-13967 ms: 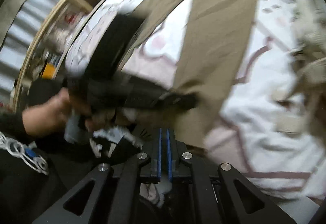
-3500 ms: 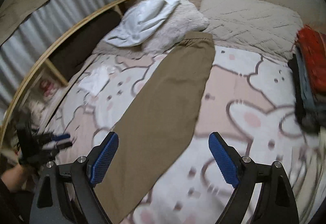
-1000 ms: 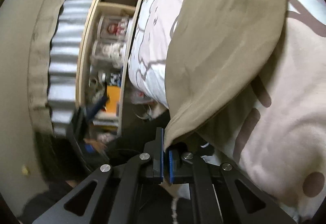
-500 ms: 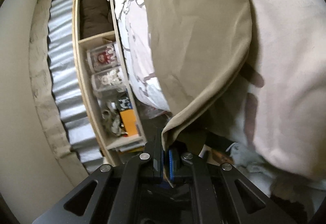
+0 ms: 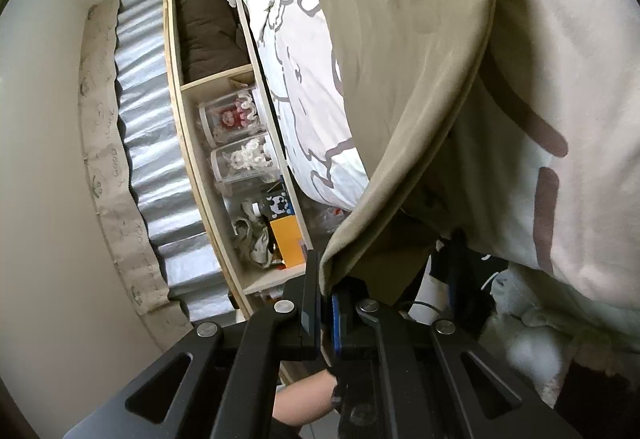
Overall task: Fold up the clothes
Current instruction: 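Lift the held hem end with both grippers and carry it toward the waistband, then lower the hem onto the waistband and open both grippers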
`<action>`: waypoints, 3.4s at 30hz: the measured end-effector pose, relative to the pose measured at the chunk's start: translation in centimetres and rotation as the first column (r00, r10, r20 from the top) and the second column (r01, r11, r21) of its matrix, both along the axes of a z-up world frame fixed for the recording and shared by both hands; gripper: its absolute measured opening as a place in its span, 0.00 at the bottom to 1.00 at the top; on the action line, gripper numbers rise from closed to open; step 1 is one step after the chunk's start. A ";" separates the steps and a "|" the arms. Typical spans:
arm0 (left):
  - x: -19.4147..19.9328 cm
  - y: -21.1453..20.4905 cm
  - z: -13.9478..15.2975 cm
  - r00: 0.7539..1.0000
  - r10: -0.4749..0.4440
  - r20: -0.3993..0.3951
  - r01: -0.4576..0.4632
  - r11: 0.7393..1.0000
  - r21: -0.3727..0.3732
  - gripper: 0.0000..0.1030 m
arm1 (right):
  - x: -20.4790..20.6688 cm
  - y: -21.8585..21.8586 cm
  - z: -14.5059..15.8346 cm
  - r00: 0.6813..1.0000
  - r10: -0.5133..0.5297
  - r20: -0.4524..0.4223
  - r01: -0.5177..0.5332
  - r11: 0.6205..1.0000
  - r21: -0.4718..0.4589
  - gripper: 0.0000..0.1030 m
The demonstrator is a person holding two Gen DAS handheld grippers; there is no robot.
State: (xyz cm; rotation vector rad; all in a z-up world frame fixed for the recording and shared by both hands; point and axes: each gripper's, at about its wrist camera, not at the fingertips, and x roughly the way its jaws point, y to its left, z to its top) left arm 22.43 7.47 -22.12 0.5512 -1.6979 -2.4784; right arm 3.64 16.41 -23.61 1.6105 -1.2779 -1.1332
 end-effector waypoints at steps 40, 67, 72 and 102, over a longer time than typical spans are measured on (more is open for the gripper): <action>4.9 -0.9 26.3 0.949 -0.096 -0.299 0.178 0.949 0.261 0.05 | 5.6 7.8 23.2 0.613 -0.028 -0.790 -0.005 0.999 -0.039 0.05; 7.5 1.6 29.4 0.984 -0.150 -0.092 0.175 0.860 0.479 0.05 | 12.2 12.2 23.9 0.635 -0.029 -0.772 0.130 0.989 0.069 0.05; -3.6 1.4 27.1 0.980 -0.178 0.086 0.107 0.842 0.528 0.05 | 3.1 11.2 21.8 0.684 0.076 -0.726 0.217 0.928 0.301 0.05; -51.4 1.2 10.9 0.826 -0.161 0.540 -0.204 0.808 0.553 0.08 | -36.9 9.2 9.2 0.821 0.105 -0.562 0.309 0.746 0.590 0.05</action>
